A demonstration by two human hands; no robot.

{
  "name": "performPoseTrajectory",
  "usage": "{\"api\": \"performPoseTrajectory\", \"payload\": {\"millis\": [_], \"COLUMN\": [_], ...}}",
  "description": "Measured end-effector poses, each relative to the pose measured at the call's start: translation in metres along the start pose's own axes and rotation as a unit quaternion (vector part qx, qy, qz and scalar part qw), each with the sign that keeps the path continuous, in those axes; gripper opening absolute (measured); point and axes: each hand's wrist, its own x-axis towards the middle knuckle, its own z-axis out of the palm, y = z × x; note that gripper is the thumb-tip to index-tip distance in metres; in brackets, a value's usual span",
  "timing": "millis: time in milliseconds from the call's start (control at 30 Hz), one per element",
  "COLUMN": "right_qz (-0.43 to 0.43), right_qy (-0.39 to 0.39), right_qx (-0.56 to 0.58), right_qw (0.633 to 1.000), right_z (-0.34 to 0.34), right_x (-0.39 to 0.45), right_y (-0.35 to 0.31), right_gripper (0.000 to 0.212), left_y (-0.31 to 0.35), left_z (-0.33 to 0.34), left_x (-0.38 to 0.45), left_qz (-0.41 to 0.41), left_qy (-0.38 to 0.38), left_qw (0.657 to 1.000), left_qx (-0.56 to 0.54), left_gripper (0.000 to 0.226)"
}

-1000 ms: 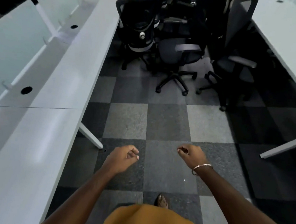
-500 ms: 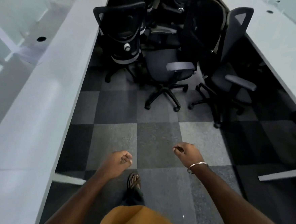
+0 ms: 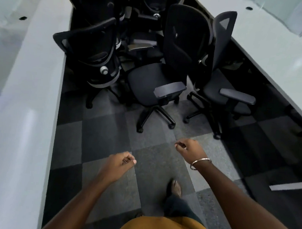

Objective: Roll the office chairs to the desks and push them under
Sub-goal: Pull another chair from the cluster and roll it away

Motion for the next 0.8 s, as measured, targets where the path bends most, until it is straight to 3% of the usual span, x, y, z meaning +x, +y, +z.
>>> {"api": "performPoseTrajectory", "payload": {"millis": [233,367,433,533,600,700,800], "right_qz": [0.02,0.062,0.113,0.185,0.191,0.188,0.195], "right_qy": [-0.002,0.05,0.097,0.156,0.182,0.19,0.196], "right_qx": [-0.009,0.074,0.167,0.317,0.353,0.377,0.389], "right_qw": [1.0,0.994,0.975,0.917,0.898,0.887,0.879], "right_z": [-0.075,-0.138,-0.172,-0.213,-0.237,-0.255,-0.261], "right_x": [0.157,0.277,0.335,0.412,0.457,0.511,0.552], "right_y": [0.045,0.066,0.065,0.068,0.071,0.078,0.088], "right_gripper": [0.018,0.029,0.035,0.047,0.063,0.053,0.059], "left_y": [0.053,0.102,0.131,0.168,0.188,0.203,0.204], "left_z": [-0.007,-0.01,-0.015,-0.021,-0.025,-0.028,-0.029], "left_x": [0.13,0.206,0.242,0.283,0.307,0.33,0.339], "left_qz": [0.009,-0.008,-0.004,0.005,0.006,0.003,-0.011], "left_qy": [-0.013,0.006,0.017,0.026,0.028,0.027,0.02], "left_qw": [1.0,0.999,0.999,0.999,0.998,0.998,0.998], "left_qx": [-0.021,-0.042,-0.042,-0.044,-0.053,-0.055,-0.055], "left_gripper": [0.018,0.009,0.004,0.006,0.006,0.008,0.008]}}
